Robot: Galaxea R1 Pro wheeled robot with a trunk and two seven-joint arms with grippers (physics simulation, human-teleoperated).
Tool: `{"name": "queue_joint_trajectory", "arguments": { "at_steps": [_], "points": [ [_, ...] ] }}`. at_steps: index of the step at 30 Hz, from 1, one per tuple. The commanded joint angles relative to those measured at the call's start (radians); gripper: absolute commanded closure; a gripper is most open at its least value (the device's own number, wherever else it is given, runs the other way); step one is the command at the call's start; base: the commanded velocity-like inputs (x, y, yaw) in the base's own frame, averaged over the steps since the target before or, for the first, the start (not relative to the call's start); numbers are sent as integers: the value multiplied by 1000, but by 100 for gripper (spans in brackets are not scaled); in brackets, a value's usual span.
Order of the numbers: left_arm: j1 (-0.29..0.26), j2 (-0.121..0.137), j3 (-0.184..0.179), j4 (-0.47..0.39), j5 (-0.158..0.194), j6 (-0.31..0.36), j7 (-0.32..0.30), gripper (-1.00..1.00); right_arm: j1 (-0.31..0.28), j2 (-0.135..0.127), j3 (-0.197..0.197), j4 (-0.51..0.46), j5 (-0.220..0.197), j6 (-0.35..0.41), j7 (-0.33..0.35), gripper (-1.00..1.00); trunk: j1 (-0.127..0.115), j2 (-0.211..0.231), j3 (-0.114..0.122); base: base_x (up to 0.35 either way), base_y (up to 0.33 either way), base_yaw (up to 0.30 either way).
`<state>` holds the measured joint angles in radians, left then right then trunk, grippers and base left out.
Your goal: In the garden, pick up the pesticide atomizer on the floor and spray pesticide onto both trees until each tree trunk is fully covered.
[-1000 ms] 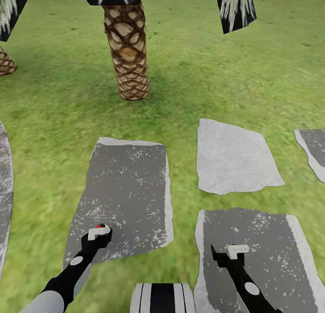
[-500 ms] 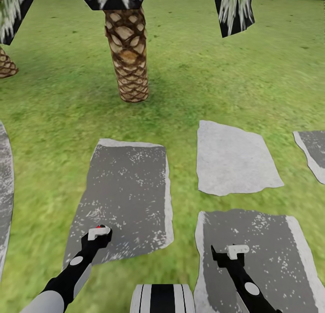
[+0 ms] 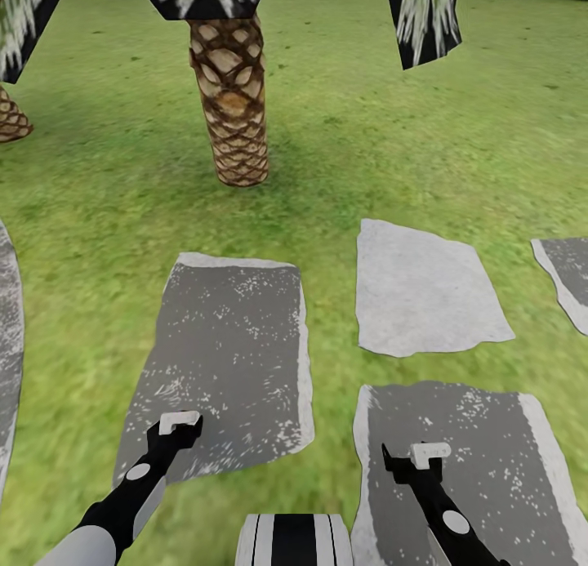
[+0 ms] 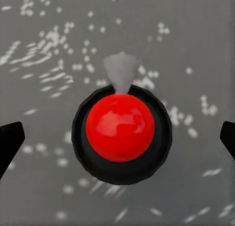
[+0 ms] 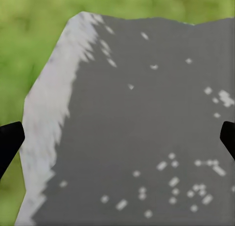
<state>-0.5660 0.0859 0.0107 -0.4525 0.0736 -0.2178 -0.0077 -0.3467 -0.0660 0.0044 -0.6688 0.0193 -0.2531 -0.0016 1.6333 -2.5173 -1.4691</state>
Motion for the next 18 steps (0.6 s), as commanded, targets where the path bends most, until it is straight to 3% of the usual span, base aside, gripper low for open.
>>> {"name": "queue_joint_trajectory", "arguments": {
  "at_steps": [1, 9, 10, 18],
  "points": [
    [1, 0, 0, 0, 0, 0, 0, -100, 0, 0, 0, 0, 0, 0, 0, -100, 0, 0, 0, 4, 0, 0],
    [3, 0, 1, -1, 0, -10, -4, -100, 0, 0, 0, 0, 0, 0, -1, -100, 0, 0, 0, 1, 0, 0],
    [3, 0, 1, 2, 0, -25, -4, 100, 0, 0, 0, 0, 0, 0, -1, -100, 0, 0, 0, 0, 0, 0],
    [3, 1, 2, 7, 1, -53, -5, 100, 0, 0, 0, 0, 0, 0, 0, -100, 0, 0, 0, 0, 0, 0]
  ]
}}
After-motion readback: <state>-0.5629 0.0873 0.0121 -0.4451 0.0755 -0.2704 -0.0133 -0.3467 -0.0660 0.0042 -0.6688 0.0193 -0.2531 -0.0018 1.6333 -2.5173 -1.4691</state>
